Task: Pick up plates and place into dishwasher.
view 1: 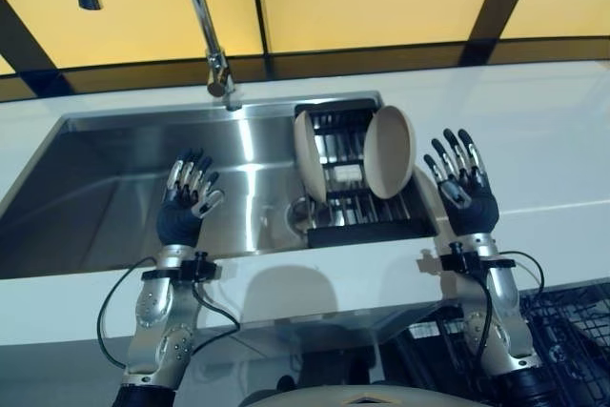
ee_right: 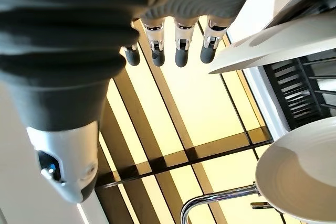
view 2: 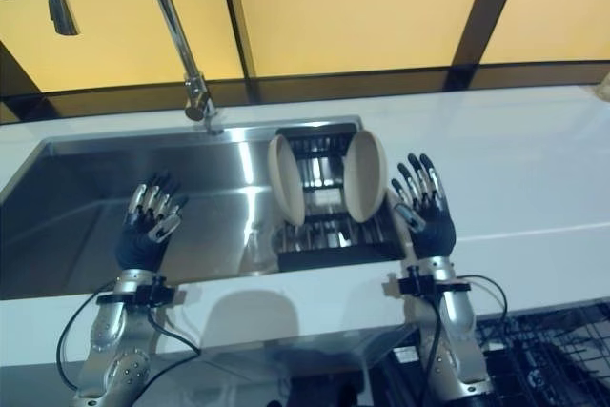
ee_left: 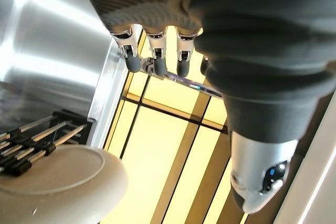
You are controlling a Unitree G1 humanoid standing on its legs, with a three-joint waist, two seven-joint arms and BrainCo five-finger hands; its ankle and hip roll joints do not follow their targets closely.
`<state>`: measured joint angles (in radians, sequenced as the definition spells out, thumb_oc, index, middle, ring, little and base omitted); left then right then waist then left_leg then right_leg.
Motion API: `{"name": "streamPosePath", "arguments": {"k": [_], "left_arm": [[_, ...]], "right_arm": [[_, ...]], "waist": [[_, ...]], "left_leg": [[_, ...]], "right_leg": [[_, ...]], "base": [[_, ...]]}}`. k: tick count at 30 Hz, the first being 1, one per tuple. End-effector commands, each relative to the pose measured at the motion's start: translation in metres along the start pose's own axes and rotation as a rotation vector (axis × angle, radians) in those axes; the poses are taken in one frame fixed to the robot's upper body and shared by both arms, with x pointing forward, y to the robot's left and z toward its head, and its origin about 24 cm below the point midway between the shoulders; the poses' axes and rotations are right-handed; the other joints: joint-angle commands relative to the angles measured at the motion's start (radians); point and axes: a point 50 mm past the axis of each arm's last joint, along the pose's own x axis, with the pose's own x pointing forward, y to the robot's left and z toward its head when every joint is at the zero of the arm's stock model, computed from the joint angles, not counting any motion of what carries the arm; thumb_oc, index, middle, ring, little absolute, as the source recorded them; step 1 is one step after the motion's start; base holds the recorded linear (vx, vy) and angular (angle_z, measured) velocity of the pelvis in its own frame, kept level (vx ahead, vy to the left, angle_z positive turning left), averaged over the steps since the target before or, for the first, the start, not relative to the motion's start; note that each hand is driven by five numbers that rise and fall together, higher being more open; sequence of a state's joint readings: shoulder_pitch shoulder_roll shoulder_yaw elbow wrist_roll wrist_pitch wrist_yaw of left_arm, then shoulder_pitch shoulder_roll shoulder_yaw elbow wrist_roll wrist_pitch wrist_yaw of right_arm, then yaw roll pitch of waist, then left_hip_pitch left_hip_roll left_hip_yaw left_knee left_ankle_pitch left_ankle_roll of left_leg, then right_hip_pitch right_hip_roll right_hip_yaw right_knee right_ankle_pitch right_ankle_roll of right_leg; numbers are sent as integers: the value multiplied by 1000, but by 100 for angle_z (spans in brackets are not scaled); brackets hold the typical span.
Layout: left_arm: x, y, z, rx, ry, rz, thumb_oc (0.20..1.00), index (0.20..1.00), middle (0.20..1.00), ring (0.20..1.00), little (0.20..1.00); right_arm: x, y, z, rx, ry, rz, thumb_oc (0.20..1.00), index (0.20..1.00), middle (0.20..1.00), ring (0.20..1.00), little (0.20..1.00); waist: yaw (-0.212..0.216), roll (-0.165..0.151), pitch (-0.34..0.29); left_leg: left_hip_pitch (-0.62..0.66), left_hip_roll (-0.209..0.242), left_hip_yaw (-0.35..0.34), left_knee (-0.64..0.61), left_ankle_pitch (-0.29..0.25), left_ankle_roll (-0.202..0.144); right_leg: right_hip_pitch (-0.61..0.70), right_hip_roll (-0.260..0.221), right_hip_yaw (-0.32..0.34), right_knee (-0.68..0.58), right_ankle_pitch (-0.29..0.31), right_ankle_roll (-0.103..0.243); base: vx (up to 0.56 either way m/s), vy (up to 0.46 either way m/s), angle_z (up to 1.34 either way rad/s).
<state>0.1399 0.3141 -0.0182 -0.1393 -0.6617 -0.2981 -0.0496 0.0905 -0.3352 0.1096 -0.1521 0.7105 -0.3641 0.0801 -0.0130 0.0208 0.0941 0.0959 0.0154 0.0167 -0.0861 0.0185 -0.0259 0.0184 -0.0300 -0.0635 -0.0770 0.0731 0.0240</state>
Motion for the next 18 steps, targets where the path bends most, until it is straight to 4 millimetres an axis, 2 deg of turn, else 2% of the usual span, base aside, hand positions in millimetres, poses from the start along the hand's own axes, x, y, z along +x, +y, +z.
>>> {"name": "streamPosePath", "arguments": {"k": [1, 8, 13, 18], "left_arm": [[-1, -1, 20, 40, -92, -48, 1000, 1000, 1000, 1000, 1000], [3, -2, 21, 41, -132, -23, 1000, 1000, 1000, 1000, 1000], [-1, -1, 22, 30, -126, -42, 1000, 1000, 1000, 1000, 1000], [0, -1, 22, 27, -128, -36, 1000, 1000, 1000, 1000, 1000]], "right_arm": [[1, 12, 11, -8, -46, 94, 1000, 1000, 1000, 1000, 1000], [8, 15, 14, -27, -85, 61, 1000, 1000, 1000, 1000, 1000], [3, 8, 16, -9, -87, 23, 1000, 1000, 1000, 1000, 1000], [2, 10, 14, -7, -81, 32, 1000, 1000, 1000, 1000, 1000]], "waist": [[-3, -26, -65], [-7, -28, -58], [-12, -27, -64], [-14, -25, -62]], "left_leg": [[-112, 30, 24, 64, -34, -24], [-101, 32, 26, 57, -36, -22], [-98, 32, 31, 52, -35, -22], [-98, 29, 33, 52, -37, -19]], "right_leg": [[-6, -55, -20, 65, -94, 78], [-3, -51, -11, 66, -95, 75], [-3, -53, -13, 63, -92, 79], [-6, -53, -9, 65, -93, 79]], "base": [[0, 0, 0], [0, 0, 0], [0, 0, 0], [0, 0, 0]]}}
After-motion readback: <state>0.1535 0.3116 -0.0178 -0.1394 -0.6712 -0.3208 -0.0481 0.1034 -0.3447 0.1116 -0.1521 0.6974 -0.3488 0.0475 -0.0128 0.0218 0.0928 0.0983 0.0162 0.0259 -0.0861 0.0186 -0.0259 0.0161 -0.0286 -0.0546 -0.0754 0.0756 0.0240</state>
